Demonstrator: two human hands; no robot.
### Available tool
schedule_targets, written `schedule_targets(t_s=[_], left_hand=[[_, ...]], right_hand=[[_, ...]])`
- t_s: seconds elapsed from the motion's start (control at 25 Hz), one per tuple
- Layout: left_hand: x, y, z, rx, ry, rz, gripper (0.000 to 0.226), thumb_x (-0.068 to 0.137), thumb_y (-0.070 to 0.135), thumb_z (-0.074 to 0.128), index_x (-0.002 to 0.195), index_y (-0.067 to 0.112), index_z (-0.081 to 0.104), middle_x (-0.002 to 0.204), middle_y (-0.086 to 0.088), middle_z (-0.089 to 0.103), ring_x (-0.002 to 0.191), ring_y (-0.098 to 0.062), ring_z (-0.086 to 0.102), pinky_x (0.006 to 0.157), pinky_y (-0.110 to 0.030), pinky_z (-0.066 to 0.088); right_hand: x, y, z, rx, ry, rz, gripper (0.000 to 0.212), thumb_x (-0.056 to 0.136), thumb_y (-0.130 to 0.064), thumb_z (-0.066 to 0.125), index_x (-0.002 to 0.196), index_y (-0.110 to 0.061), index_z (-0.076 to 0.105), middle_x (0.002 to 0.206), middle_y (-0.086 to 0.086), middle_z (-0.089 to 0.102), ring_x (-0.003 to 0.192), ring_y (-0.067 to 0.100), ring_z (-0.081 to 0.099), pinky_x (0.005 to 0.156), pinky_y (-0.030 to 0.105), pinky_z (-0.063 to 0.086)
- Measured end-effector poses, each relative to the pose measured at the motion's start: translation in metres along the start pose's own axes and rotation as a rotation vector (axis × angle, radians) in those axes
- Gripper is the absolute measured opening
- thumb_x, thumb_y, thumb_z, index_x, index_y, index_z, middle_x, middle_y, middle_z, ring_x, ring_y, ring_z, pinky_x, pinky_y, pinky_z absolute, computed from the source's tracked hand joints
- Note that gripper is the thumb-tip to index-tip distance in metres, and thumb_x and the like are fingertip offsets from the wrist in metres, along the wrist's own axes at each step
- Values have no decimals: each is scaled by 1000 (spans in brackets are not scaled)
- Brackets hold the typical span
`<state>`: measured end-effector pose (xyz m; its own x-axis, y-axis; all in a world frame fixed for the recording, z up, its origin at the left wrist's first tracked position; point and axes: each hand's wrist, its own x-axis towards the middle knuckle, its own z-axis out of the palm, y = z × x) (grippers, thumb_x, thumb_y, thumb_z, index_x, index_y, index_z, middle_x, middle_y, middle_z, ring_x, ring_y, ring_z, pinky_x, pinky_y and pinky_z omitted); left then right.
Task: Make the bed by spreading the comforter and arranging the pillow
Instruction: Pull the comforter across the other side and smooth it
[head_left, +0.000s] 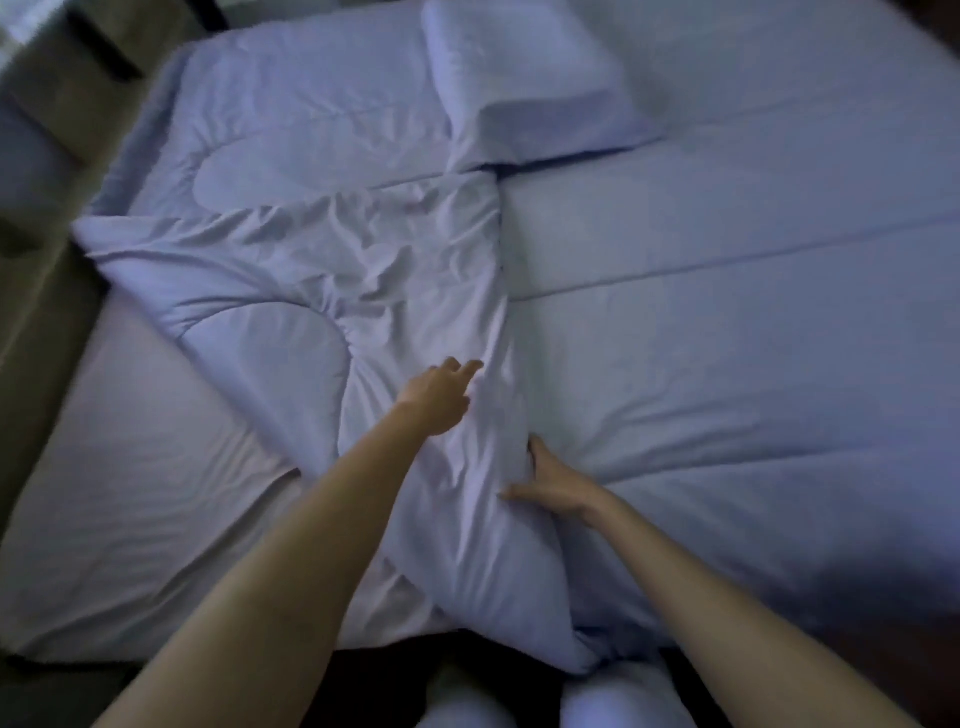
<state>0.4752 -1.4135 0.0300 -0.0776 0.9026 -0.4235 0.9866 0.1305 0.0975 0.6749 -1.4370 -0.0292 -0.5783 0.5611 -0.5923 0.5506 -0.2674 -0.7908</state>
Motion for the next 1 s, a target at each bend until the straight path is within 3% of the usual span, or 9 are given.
schedule_targets(t_s=[0.12,0.24,0.36,0.44,0.56,0.64,0.76,0.92,1.0], left_hand=[[17,2,15,-10,18,148,49,95,45,41,142,37,31,152,-8,25,134,-38,35,103,-51,40],[30,14,17,91,35,172,59,85,65,42,141,49,28,160,-5,-8,146,-37,1,110,-61,22],[31,16,19,312,-33,174,45,95,43,38,140,40,36,159,-5,-19,146,-37,-11,105,-71,18],[34,-17,27,336,-52,165,44,100,30,25,142,28,37,160,-6,-14,147,-35,-7,106,-70,17],[31,-79,19,126,186,28,56,94,18,16,147,9,30,159,-18,9,138,-44,25,108,-57,26],[14,-113,-9,104,264,-170,48,98,13,27,146,5,30,155,-19,19,126,-44,38,106,-48,32],[-33,-152,-39,72,381,-373,39,92,7,47,130,6,52,146,-17,23,120,-44,40,99,-49,40],[-131,-201,-46,-69,521,-602,31,82,4,58,113,2,56,128,-21,33,108,-51,47,91,-56,45],[-194,-222,-42,-93,628,-704,30,80,6,58,110,4,54,126,-21,34,106,-52,46,90,-56,45]], right_hand=[[-23,-6,50,-113,-1,-30,100,73,-24,77,150,-14,14,149,4,35,133,17,39,107,24,32],[-50,-28,98,-239,-76,-39,70,87,-18,65,146,-15,28,145,11,42,132,27,43,106,32,34],[-74,-41,137,-337,-178,-32,48,91,-12,56,137,-10,42,135,16,52,122,33,50,98,37,40],[-85,-45,155,-366,-203,-141,45,89,-4,54,134,-8,47,134,17,53,122,32,51,94,32,39],[-89,-36,165,-341,-191,-222,51,82,-1,58,131,-14,49,129,13,59,112,25,57,85,29,42],[-86,-29,166,-328,-203,-223,64,80,-3,62,138,-19,42,134,9,55,115,20,55,92,32,43],[-85,-29,167,-420,-265,-214,84,80,-8,65,149,-29,21,147,2,43,128,21,46,103,33,38],[-98,-38,179,-686,-179,-347,87,80,-21,64,148,-39,12,136,10,55,115,31,57,87,33,45],[-107,-40,185,-761,-103,-354,91,81,-22,63,150,-36,6,136,16,53,116,35,56,88,33,45]])
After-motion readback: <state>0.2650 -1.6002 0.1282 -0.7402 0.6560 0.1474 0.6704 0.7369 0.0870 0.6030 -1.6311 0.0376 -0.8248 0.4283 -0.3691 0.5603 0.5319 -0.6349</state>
